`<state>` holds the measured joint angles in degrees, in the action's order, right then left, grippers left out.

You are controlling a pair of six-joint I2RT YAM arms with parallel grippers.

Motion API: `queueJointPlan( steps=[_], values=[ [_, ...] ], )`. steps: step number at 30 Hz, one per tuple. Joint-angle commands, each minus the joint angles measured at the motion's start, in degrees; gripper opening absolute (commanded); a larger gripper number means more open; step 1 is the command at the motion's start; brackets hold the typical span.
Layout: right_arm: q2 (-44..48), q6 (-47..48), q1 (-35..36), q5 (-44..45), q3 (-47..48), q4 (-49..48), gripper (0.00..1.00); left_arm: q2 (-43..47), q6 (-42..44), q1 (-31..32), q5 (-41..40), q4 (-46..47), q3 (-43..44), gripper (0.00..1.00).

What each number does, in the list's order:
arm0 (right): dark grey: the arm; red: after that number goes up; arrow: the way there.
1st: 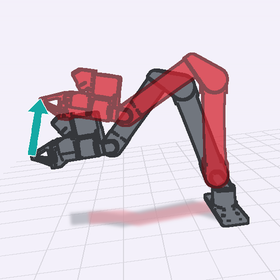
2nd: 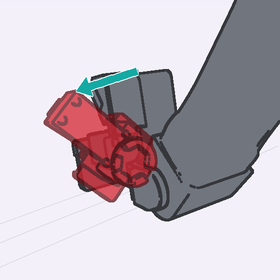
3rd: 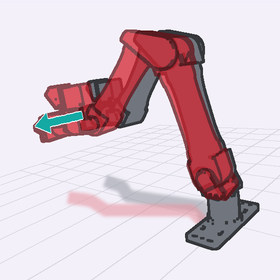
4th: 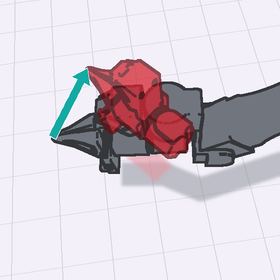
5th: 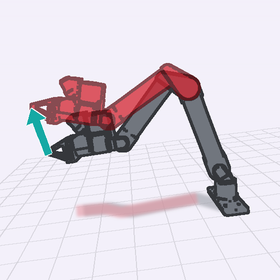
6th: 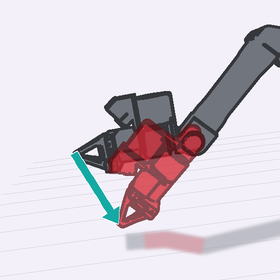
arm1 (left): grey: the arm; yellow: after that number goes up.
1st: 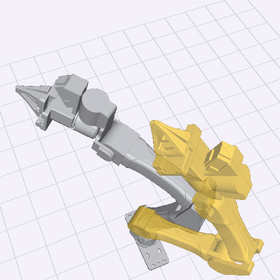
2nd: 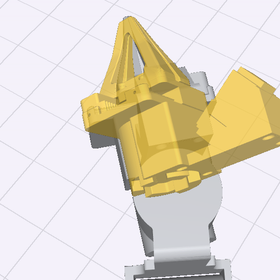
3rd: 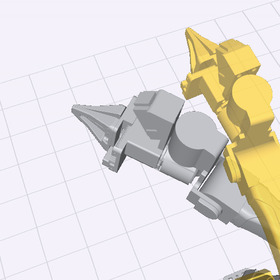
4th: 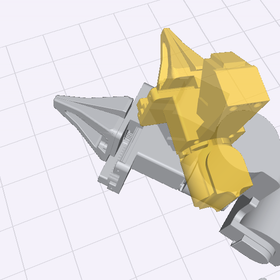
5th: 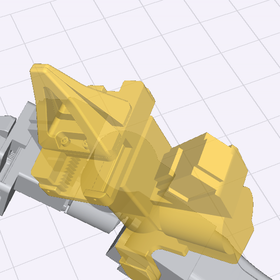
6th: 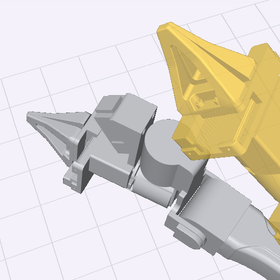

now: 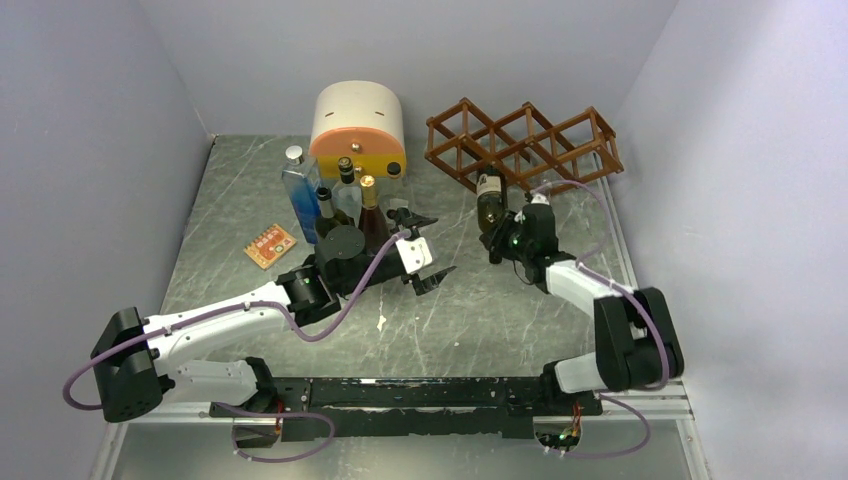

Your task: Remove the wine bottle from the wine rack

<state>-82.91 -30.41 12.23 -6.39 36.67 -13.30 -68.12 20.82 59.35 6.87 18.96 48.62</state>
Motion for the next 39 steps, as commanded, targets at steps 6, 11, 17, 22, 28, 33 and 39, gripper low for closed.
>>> queueJointPlan(
  steps=[6, 11, 17, 22, 28, 33, 39],
  values=[
    [22.63, -7.71, -0.28, -3.35, -8.97, 1.55, 0.0, -1.18, -3.02, 0.13, 2.86, 1.13, 1.17, 0.96],
    [33.56, -8.09, -0.32, -5.47, -10.77, 11.9, 0.0, -1.74, -3.42, 0.15, 3.17, 0.93, 1.23, 0.96],
    [40.1, -3.99, -0.35, -8.23, -5.35, 28.92, 0.0, -1.4, -3.32, 0.72, 2.87, 0.81, 1.13, 0.96],
    [39.26, -0.77, -0.29, -12.98, -0.61, 40.41, 0.0, -0.38, -1.77, 2.07, 3.48, 0.59, 0.8, 0.97],
    [36.3, 4.57, -0.28, -18.66, 7.22, 54.23, 0.0, -0.48, 6.91, 5.27, 4.76, 0.31, -1.72, 1.0],
    [34.29, 7.93, -0.23, -24.47, 11.43, 63.54, 0.0, -1.66, 14.93, 9.67, 4.47, -1.56, -3.88, 0.99],
    [34.11, 14.17, -0.13, -28.95, 14.41, 73.84, 0.0, -6.06, 20.35, 15.73, -2.87, -1.74, -4.63, 0.99]
  ],
)
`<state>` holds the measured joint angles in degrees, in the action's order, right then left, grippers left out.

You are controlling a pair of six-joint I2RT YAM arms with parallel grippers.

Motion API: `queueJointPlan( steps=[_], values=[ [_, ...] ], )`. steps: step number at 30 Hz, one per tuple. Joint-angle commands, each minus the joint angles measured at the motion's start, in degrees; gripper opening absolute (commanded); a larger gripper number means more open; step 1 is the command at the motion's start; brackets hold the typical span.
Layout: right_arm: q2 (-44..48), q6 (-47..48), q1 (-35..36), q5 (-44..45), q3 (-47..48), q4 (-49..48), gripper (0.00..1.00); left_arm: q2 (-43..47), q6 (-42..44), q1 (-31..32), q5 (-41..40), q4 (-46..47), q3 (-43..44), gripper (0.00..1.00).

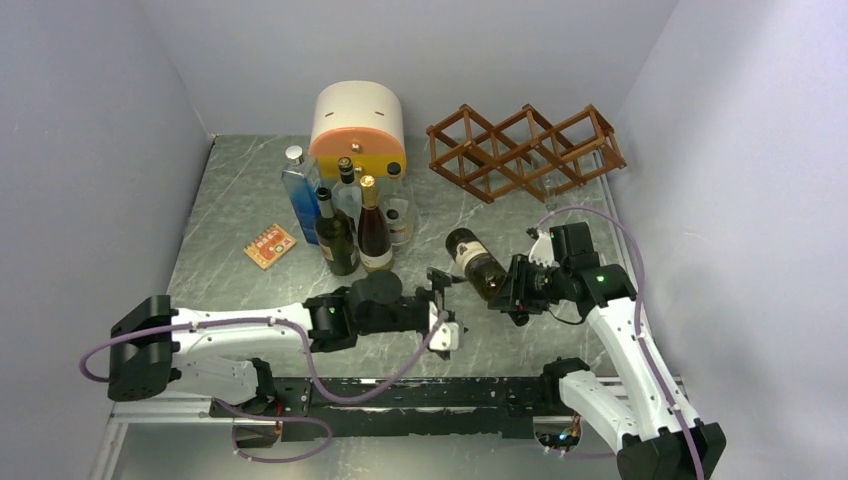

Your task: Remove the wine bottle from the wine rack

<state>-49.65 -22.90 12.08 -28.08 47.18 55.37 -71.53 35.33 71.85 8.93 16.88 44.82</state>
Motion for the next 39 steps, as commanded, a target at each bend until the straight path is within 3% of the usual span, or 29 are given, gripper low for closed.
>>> queueJointPlan(
  steps=[1, 15, 21, 26, 29, 34, 37, 39],
  values=[
    [0.9, 7.94, 0.05, -8.44, 3.58, 6.16, 0.0, -3.57, 6.33, 4.26, -7.11, 0.99, -1.01, 0.99],
    [1.76, 8.48, 7.05, -14.41, 0.74, 6.62, 0.0, -12.25, 6.91, 10.39, -22.03, 6.66, 0.1, 0.99],
    [1.17, 2.29, 14.84, -12.71, -0.68, 1.0, 0.0, -14.61, 6.46, 10.45, -24.79, 6.43, 1.36, 1.0],
    [0.27, 0.14, 19.93, -10.92, -0.51, -0.88, 0.0, -15.86, 6.21, 10.47, -26.96, 5.19, 2.31, 0.93],
    [-0.06, 0.17, 20.79, -10.44, -0.51, -1.06, 0.0, -16.14, 6.04, 10.44, -27.69, 4.27, 2.89, 0.8],
    [0.22, 1.37, 21.15, -7.8, 0.65, 0.15, 0.02, -15.67, 6.11, 10.48, -28.26, 4.9, 2.54, 0.44],
    [1.25, 1.9, 21.2, -5.12, 2.38, 1.53, 0.27, -15.31, 6.08, 10.49, -28.54, 5.32, 2.2, 0.18],
    [2.23, 2.28, 21.18, -2.92, 3.86, 2.74, 0.46, -15.19, 6.09, 10.5, -28.74, 5.56, 2.06, 0.09]
  ],
)
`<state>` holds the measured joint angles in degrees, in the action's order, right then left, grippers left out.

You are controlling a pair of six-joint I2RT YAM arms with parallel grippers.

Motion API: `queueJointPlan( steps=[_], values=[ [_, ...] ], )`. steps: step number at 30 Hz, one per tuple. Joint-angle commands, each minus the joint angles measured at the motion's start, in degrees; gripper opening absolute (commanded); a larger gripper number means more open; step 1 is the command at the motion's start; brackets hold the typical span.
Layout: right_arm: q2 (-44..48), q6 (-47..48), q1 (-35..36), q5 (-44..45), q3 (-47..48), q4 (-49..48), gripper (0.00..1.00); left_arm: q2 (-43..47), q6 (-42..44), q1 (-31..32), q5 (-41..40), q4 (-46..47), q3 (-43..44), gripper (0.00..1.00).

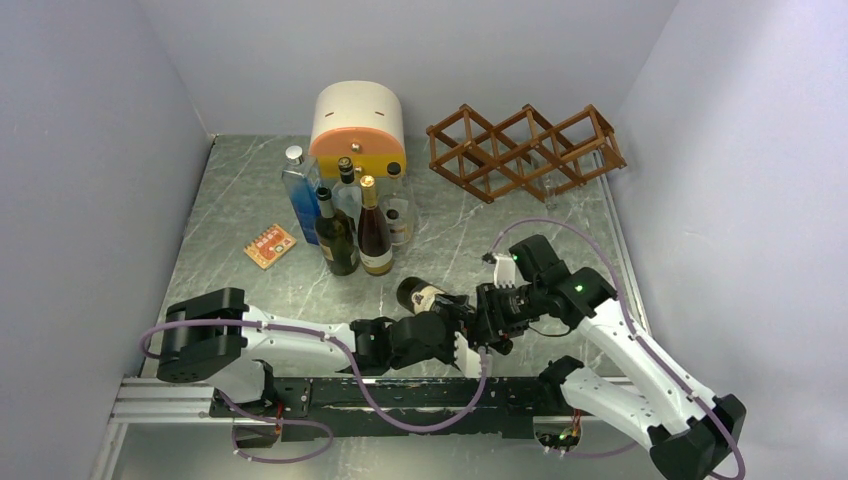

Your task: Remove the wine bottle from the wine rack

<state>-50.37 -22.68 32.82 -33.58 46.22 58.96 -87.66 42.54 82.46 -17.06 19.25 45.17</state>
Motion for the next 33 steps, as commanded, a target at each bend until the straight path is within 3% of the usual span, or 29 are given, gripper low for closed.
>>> queueJointPlan(
  steps=[1, 7, 10, 14, 17, 21, 27, 33],
  values=[
    [3.44, 2.16, 0.43, 4.15, 5.66, 0.11, 0.54, 1.06, -1.13, -0.11, -2.72, 3.3, 1.62, 0.07],
    [5.89, 2.36, 0.4, 12.63, 11.78, 5.23, 0.88, 2.24, -1.75, -0.12, -2.11, 3.45, 1.26, 0.07],
    [7.19, 1.07, 0.38, 18.18, 17.2, 5.68, 0.93, 3.09, -1.97, -0.12, -2.18, 3.77, 1.02, 0.07],
    [8.92, -1.87, 0.39, 32.48, 23.83, 6.0, 0.99, 4.79, -3.35, -0.13, -2.43, 4.73, 0.76, 0.07],
    [11.37, -3.52, 0.4, 42.55, 26.49, 4.46, 1.0, 6.12, -6.36, -0.17, -4.28, 5.89, 1.11, 0.07],
    [13.75, -4.33, 0.4, 49.59, 27.26, 1.35, 1.0, 8.46, -16.01, -0.11, -11.12, 9.31, 1.57, 0.07],
    [12.26, -4.14, 0.43, 51.76, 26.99, 0.21, 1.0, 10.81, -35.86, -0.11, -30.03, 7.6, 2.61, 0.07],
    [10.43, -4.27, 0.4, 51.37, 25.54, -1.43, 1.0, 14.65, -42.38, -0.21, -36.12, 9.54, -1.13, 0.07]
  ],
)
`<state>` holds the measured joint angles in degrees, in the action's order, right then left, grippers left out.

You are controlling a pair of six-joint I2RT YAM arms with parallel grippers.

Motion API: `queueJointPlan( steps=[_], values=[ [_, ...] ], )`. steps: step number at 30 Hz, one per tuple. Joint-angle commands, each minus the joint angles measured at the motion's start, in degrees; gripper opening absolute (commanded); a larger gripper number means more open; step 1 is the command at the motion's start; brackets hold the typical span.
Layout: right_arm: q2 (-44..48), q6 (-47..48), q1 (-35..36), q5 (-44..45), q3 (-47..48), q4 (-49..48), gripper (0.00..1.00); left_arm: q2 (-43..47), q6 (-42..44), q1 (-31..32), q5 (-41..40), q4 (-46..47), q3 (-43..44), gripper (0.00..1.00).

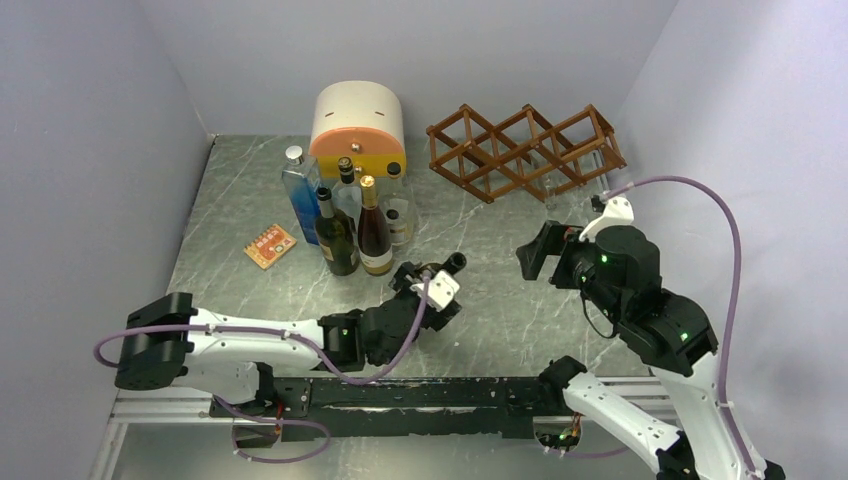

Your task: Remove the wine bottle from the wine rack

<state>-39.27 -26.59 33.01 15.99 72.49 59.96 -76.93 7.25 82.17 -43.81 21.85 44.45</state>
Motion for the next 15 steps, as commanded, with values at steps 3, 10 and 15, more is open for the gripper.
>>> queueJointPlan(
  steps=[3, 10, 15],
  values=[
    [-0.68, 0.07, 0.21, 2.37, -1.38, -3.19, 1.0, 5.08, -6.21, -1.23, -12.16, 6.73, -1.07, 0.07],
    [0.09, 2.07, 0.2, 3.67, -3.16, -3.96, 1.0, 15.37, -18.35, -12.04, -6.34, -10.05, -5.59, 0.07],
    [0.34, 3.16, 0.21, 4.49, -4.26, -4.9, 1.0, 26.45, -18.08, -15.93, -6.36, -10.48, -11.7, 0.07]
  ],
)
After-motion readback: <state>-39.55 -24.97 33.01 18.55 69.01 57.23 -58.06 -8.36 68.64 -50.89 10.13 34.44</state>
